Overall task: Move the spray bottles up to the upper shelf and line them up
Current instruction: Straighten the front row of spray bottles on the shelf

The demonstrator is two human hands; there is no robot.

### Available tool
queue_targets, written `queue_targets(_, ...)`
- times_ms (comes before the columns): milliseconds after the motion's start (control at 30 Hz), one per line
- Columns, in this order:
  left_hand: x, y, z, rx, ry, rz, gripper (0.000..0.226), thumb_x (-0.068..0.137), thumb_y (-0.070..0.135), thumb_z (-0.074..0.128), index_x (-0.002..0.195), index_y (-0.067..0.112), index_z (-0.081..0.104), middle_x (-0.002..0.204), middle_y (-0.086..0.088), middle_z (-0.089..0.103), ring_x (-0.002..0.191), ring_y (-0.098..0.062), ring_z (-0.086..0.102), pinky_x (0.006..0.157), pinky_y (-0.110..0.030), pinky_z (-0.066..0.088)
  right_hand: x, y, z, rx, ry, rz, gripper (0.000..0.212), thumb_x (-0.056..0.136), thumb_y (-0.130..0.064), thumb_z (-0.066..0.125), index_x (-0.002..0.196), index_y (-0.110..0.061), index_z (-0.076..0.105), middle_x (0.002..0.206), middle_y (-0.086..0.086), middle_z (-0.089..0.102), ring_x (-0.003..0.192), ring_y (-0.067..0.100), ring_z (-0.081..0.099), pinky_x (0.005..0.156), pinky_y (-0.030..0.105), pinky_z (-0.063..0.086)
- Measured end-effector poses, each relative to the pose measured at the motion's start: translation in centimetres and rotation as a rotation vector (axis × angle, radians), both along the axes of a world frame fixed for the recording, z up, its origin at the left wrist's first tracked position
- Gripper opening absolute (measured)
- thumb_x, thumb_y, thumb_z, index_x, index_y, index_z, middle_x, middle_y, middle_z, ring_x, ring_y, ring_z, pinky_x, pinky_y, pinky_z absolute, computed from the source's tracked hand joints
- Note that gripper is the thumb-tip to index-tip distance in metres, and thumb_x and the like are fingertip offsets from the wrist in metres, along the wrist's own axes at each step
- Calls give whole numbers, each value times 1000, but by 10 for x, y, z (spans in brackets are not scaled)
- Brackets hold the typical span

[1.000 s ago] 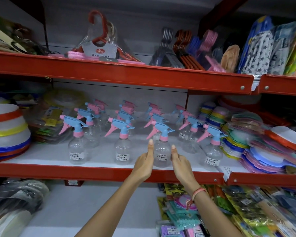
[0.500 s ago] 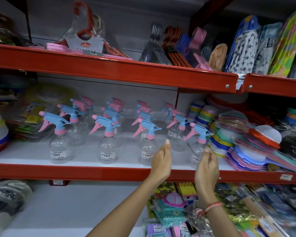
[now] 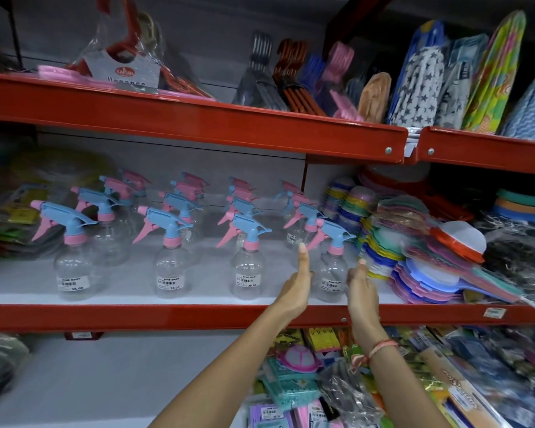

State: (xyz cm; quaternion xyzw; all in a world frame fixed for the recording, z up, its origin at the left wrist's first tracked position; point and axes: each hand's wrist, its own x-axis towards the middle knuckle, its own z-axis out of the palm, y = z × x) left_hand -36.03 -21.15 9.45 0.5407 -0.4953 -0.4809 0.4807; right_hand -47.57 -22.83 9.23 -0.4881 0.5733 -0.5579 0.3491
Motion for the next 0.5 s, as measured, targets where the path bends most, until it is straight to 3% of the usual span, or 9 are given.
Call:
queue_targets(233, 12, 5, -4, -21, -29, 12, 145, 39, 106, 2, 152, 19, 30, 156, -9, 38, 144, -23, 34, 123, -46, 16, 11, -3, -1, 7, 69, 4, 64, 96, -59, 16, 98, -14, 63, 96, 7, 55, 92, 24, 48, 84, 41, 38)
queue_targets(400, 11, 8, 0, -29, -85, 1, 144, 41, 105, -2, 152, 18, 31, 156, -9, 36, 144, -22, 34, 122, -43, 17, 11, -1, 0, 3, 64, 2, 60, 97, -57, 18, 87, -14, 59, 93, 9, 57, 88, 26, 51, 79, 39, 37)
queue_targets(500, 11, 12, 4, -38, -111, -10, 145, 46, 102, -4, 148, 8, 36, 154, -12, 40, 143, -22, 36, 120, -42, 18, 12, 0, -1, -11, 78, -1, 69, 97, -57, 18, 99, -8, 67, 91, 11, 58, 78, 23, 50, 78, 39, 38)
